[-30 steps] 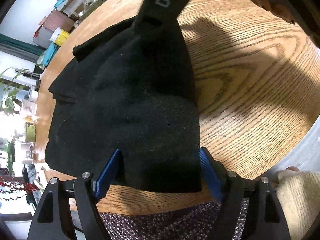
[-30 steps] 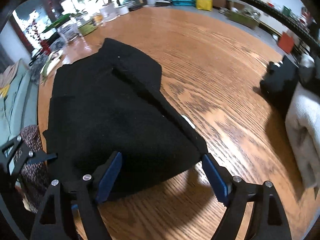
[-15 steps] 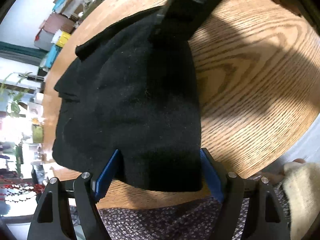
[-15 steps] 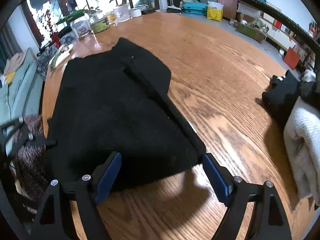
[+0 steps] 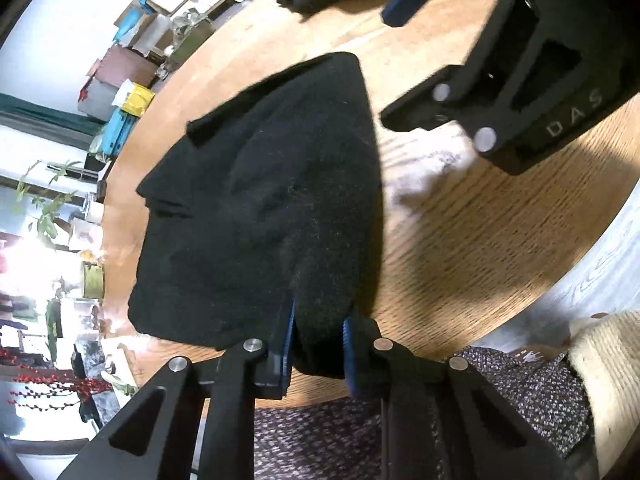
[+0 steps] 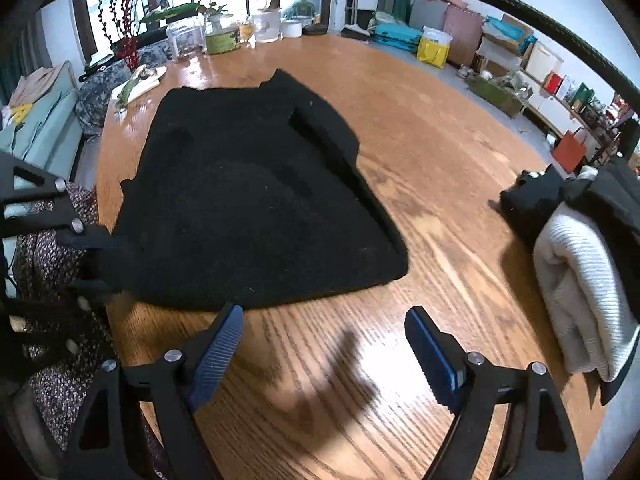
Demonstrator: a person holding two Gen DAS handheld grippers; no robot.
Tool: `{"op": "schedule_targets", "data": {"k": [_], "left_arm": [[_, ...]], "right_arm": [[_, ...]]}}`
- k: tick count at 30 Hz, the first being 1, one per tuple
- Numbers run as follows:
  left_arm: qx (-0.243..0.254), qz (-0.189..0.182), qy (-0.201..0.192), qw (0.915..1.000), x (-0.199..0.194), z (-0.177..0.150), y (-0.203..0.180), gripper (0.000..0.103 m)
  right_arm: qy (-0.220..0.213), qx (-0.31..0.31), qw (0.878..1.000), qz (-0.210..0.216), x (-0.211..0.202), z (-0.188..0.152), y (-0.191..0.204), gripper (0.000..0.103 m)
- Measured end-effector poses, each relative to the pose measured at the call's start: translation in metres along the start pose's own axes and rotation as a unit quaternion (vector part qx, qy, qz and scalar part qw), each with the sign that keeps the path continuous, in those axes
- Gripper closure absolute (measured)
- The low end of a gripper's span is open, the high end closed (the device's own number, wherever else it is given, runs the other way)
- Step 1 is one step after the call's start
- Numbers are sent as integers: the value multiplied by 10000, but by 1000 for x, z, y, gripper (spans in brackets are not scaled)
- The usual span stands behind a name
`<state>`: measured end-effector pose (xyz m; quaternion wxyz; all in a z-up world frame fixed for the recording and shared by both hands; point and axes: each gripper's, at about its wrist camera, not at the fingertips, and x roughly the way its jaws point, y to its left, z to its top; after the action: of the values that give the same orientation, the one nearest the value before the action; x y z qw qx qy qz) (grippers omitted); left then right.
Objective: Fold clothes
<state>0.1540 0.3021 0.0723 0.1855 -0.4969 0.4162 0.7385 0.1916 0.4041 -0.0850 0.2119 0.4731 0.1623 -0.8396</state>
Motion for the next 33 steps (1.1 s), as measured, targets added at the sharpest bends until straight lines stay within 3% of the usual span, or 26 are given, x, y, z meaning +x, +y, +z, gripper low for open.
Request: {"op": "schedule_targets", "data": {"k": [4,7,11,14,18,23,27,33], "left_arm": [[-68,-8,-69,10000,-11,-5,3,83],[-137,-72,-74,9999,-12,-13,-7,83],[-243,-170,-104,9995,-19,-16,-5,83],[-333,-200,-90,9992,-19,-18,2,83],[-539,-242,-62,9982,-18,-26,12,83],[-469,-227,-5,9986,-15,-34,9,83],[-440,-275,49,9986,-15,-38,8,83],[-722,-518,62,9960,-15,-53,24,83]], "right_arm": [[-81,632,9975,319,-4,2,-15,17],[-106,1455,9871,657,1,8,-31,17],[-56,1662,9855,347,12,23,-30,17],[57,1785,9828,475,23,31,-31,17],[402,2222,9705,848,37,30,-30,17],[450,2183,9738,458,39,31,-16,17],[622,1742,9822,324,46,37,8,17],[725,1948,9751,772,37,33,6,18]]}}
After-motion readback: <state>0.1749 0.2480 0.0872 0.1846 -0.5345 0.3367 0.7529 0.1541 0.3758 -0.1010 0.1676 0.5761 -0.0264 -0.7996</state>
